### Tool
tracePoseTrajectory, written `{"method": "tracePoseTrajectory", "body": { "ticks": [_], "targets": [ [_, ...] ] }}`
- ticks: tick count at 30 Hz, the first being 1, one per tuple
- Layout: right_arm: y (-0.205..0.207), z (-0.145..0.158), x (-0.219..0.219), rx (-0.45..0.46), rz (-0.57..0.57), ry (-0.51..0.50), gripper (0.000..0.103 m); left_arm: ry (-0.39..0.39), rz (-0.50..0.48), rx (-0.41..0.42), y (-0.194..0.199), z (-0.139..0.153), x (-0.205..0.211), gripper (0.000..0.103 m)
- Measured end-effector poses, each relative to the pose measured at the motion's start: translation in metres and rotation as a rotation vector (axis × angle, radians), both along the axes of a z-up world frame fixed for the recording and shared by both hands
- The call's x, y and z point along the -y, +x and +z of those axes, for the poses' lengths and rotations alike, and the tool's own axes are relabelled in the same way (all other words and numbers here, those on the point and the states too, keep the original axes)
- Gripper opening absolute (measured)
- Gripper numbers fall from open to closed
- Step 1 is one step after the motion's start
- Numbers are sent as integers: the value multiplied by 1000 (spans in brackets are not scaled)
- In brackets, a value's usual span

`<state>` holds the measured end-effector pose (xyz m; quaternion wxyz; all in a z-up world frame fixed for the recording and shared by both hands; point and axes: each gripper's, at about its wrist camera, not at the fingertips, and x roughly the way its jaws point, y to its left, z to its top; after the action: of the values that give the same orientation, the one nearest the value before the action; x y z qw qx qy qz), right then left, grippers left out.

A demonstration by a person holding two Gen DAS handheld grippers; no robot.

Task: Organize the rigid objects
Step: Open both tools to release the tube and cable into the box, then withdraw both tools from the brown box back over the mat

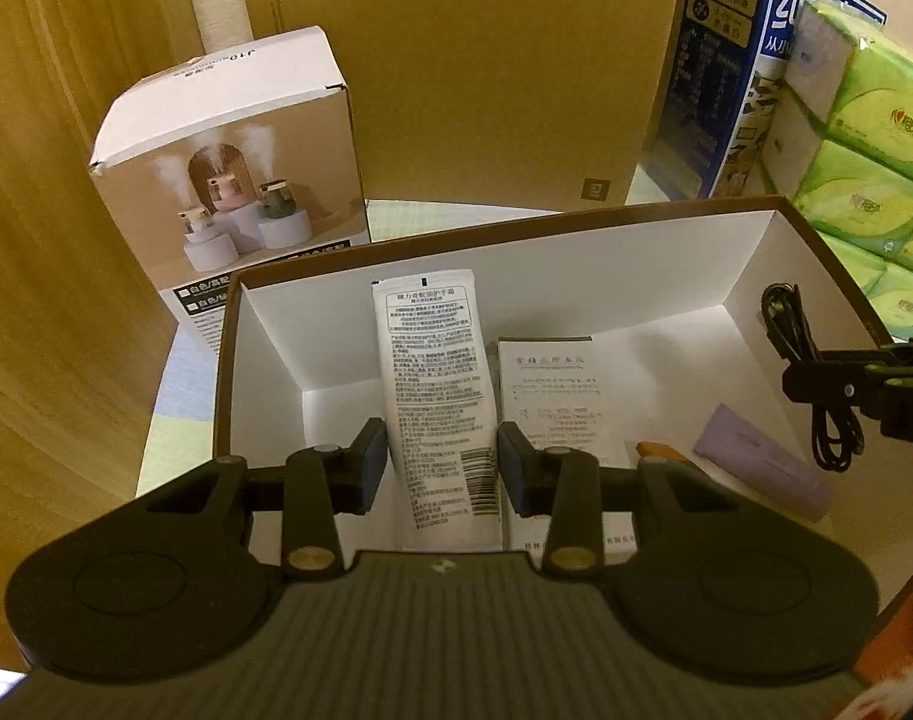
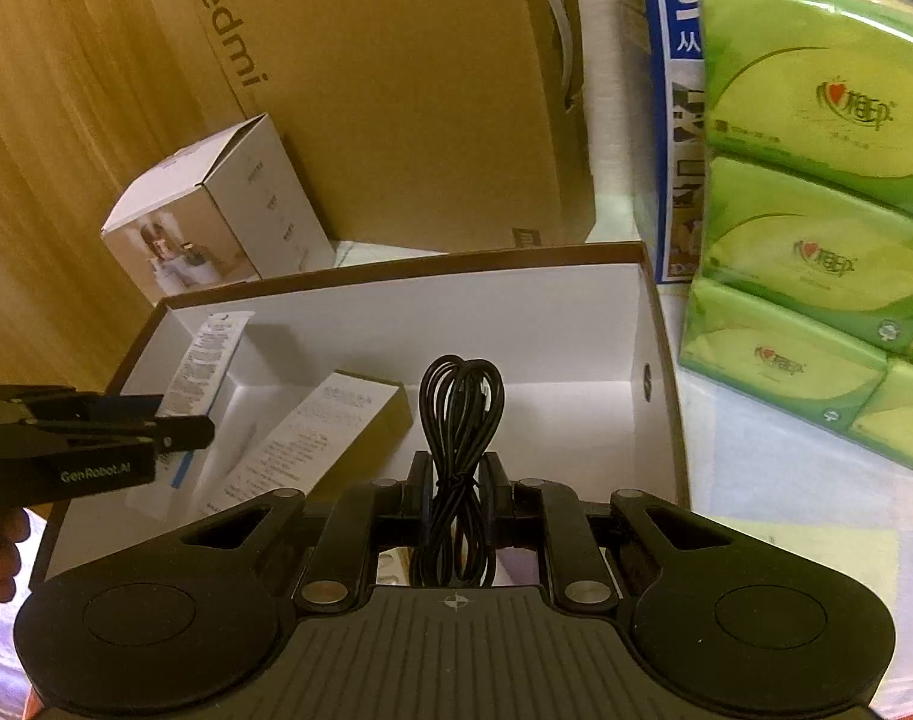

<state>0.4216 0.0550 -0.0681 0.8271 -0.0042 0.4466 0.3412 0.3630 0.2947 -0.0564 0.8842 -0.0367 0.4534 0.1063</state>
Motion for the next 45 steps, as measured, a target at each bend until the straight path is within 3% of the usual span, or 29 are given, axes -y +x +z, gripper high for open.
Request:
{"method": "tracePoseTrajectory", "body": {
  "ticks": [8,15,18,20,22,32,45],
  "targets": [
    [5,3,-8,16,-32,49,12,9,-2,16,4,2,-1,36],
    [1,11,-4,12,-37,58,14,-8,5,26,-9,10,-1,42],
    [-7,12,1,9,-32,54,30,-16,7,30,-17,14,1,44],
    [-14,15,6,17,-32,62,48,-25,10,37,-24,17,3,44],
    [-21,17,10,27,-31,71,52,-33,11,43,-30,20,5,45],
    [-51,30,28,34,-29,94,60,-51,13,74,-58,40,18,47],
    [-89,52,55,55,-66,129,62,-60,4,108,-100,61,45,48]
  ]
}}
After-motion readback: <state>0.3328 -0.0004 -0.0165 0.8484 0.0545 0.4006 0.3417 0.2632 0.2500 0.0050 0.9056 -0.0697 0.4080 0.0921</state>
